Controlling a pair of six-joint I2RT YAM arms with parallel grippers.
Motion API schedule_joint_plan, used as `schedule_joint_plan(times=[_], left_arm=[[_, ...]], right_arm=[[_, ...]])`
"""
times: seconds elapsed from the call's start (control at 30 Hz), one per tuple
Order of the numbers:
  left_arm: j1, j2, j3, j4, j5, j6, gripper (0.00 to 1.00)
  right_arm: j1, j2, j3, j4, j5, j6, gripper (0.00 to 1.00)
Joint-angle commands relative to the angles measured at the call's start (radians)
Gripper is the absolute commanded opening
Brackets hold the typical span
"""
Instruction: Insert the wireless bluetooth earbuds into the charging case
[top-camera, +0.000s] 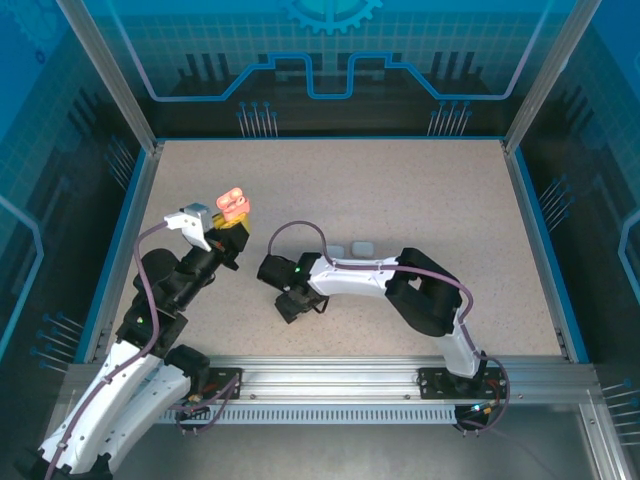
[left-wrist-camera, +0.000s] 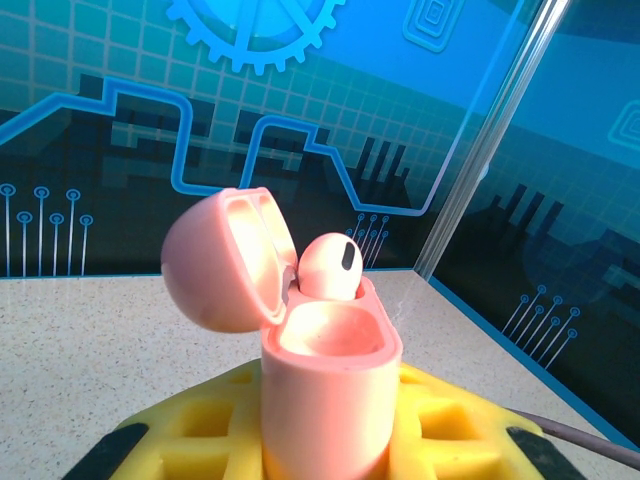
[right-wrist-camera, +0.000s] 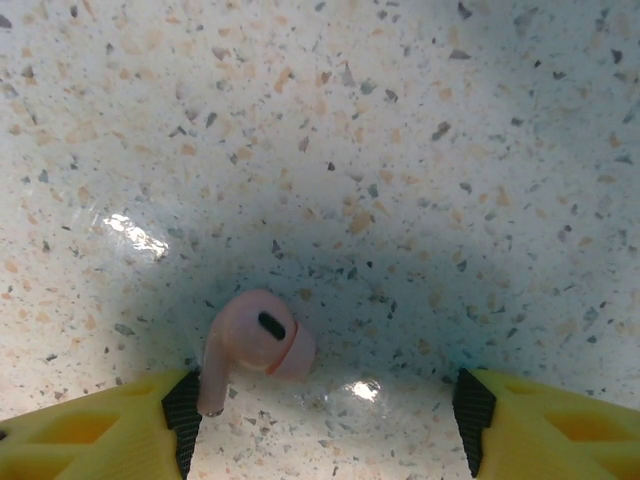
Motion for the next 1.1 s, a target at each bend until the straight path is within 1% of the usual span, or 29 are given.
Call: schedule_joint_plan(times=[0.0, 0.1, 0.2, 0.4, 0.47, 0.6, 0.7, 0.83, 1.07], left_arm=[[0.009, -0.013, -0.005, 0.018, 0.020, -0.014, 0.00], [0.009, -0.014, -0.008, 0.018, 0.019, -0.018, 0.00], [0.010, -0.013, -0.010, 0.019, 0.020, -0.020, 0.00], [0.010, -0.022, -0.016, 0.047, 0.053, -0.009, 0.00], [0.009, -0.023, -0.015, 0.045, 0.054, -0.001, 0.00], [0.009, -0.024, -0.012, 0.039, 0.058, 0.005, 0.00], [0.010, -0.029, -0.014, 0.037, 0.058, 0.006, 0.00], [0.010, -0.032, -0.016, 0.037, 0.058, 0.008, 0.00], [0.010, -0.034, -0.018, 0.033, 0.060, 0.005, 0.00]], right_arm=[[-0.010, -0.026, -0.044, -0.067, 0.029, -0.004, 0.70], [-0.010, -0.060, -0.068, -0.047, 0.008, -0.016, 0.69], [-0.011, -0.097, -0.078, -0.018, -0.039, -0.020, 0.69], [-0.034, -0.132, -0.059, 0.029, -0.112, 0.037, 0.69], [-0.047, -0.118, -0.036, 0.032, -0.130, 0.052, 0.68], [-0.057, -0.061, 0.039, -0.022, -0.117, 0.053, 0.66], [-0.062, -0.015, 0.087, -0.049, -0.131, 0.053, 0.64], [-0.064, 0.032, 0.131, -0.067, -0.150, 0.057, 0.59], [-0.062, 0.072, 0.161, -0.093, -0.166, 0.065, 0.52]])
